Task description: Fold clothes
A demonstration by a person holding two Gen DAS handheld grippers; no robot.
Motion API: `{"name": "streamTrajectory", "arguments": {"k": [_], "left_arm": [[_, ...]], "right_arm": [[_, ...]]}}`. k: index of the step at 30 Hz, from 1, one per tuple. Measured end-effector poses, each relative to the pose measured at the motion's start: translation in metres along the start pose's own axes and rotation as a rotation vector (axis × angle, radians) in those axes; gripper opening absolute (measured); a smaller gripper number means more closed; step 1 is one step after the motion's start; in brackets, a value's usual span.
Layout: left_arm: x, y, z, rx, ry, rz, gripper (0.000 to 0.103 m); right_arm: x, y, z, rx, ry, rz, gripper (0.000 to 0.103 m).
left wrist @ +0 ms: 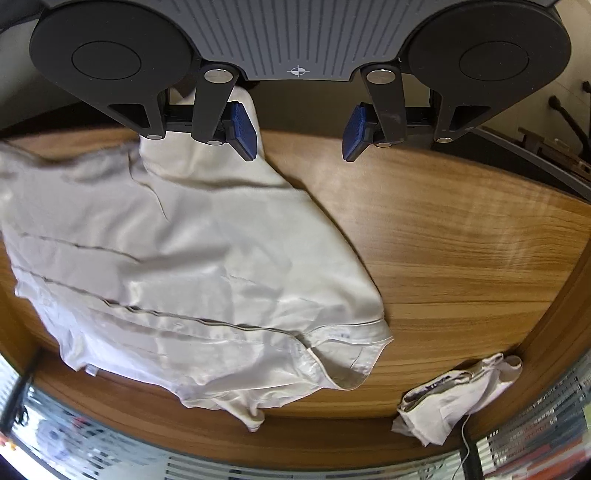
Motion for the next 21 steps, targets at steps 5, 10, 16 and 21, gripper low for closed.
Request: {"name": "streamTrajectory", "arguments": {"k": [5,10,16,21], "left_arm": [[-0.013,-0.026,-0.025,0.044,-0.046,-0.009,0.06],[-0.006,-0.055,-0.053,0.12,-0.069,-0.002,0.06],[0.005,-0.068,-0.072,0.112,-0.113,0.061,0.06],[0.009,-0.06,-0.072,0.055,-0.14,0.11,0.055]], "right_arm": [[-0.031,0.023,0.017,-0.139,-0.092,0.036,0.028],[-0.046,0.061,0.046,-0.277,-0.148,0.163,0.033],[-0.03,0.128,0.077,-0.409,-0.167,0.316,0.035],[-0.011,0.186,0.09,-0.46,-0.182,0.399,0.038]]}}
Point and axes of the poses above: each gripper's, at about its wrist camera, not at the fingertips, and x roughly the way its jaws point, y to its left, z to its top, the point moved 2 cm from there along x, roughly the way its jaws point, and after that the axes turned 14 degrees about z, right-handed, at the moved point
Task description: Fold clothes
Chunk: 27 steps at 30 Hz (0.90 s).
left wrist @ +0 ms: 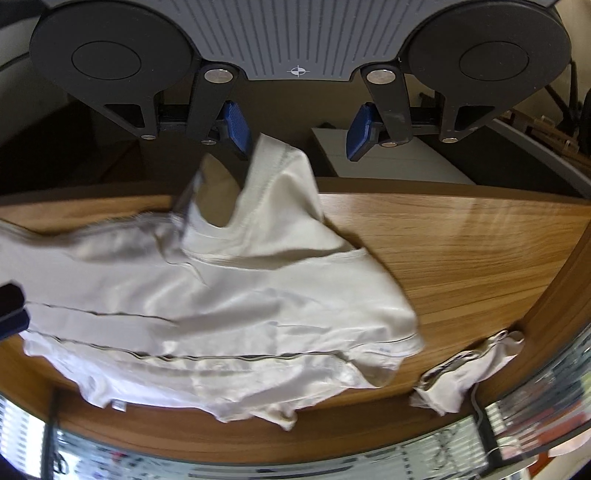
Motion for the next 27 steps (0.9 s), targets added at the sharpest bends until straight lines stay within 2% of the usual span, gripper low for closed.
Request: {"name": "streamTrajectory", "arguments": {"k": [1,2,4,11,15,18,22,24,25,26,27], "left_arm": [[0.0,0.002,0.001,-0.004,-0.005,0.003,0.039],[-0.001,0.003,0.002,-0.007,-0.011,0.005,0.018],[-0.006,0.01,0.009,-0.01,-0.029,-0.001,0.005],[-0.032,0.023,0.041,0.046,-0.141,-0.036,0.004],[-0.038,0.025,0.055,0.076,-0.18,-0.082,0.004],[-0.036,0.03,0.06,0.055,-0.181,-0.123,0.004],[-0.036,0.037,0.066,0.036,-0.181,-0.18,0.004],[-0.036,0.04,0.068,0.029,-0.181,-0.202,0.004],[-0.037,0.041,0.068,0.029,-0.183,-0.199,0.004],[-0.037,0.041,0.068,0.028,-0.186,-0.196,0.004],[-0.038,0.043,0.067,0.023,-0.185,-0.195,0.004]], "right_arm": [[0.008,0.007,0.003,-0.002,0.002,0.015,0.04],[0.016,0.013,0.007,-0.005,0.004,0.031,0.041],[0.03,0.027,0.014,-0.015,0.005,0.06,0.047],[0.069,0.072,0.047,-0.162,0.02,0.084,0.052],[0.086,0.084,0.057,-0.285,0.075,0.067,0.05],[0.098,0.091,0.064,-0.365,0.116,0.055,0.05],[0.109,0.092,0.067,-0.409,0.13,0.05,0.05],[0.115,0.091,0.069,-0.428,0.131,0.047,0.046],[0.118,0.09,0.07,-0.433,0.129,0.041,0.039],[0.12,0.088,0.071,-0.437,0.126,0.033,0.023],[0.121,0.086,0.072,-0.436,0.123,0.026,0.012]]}}
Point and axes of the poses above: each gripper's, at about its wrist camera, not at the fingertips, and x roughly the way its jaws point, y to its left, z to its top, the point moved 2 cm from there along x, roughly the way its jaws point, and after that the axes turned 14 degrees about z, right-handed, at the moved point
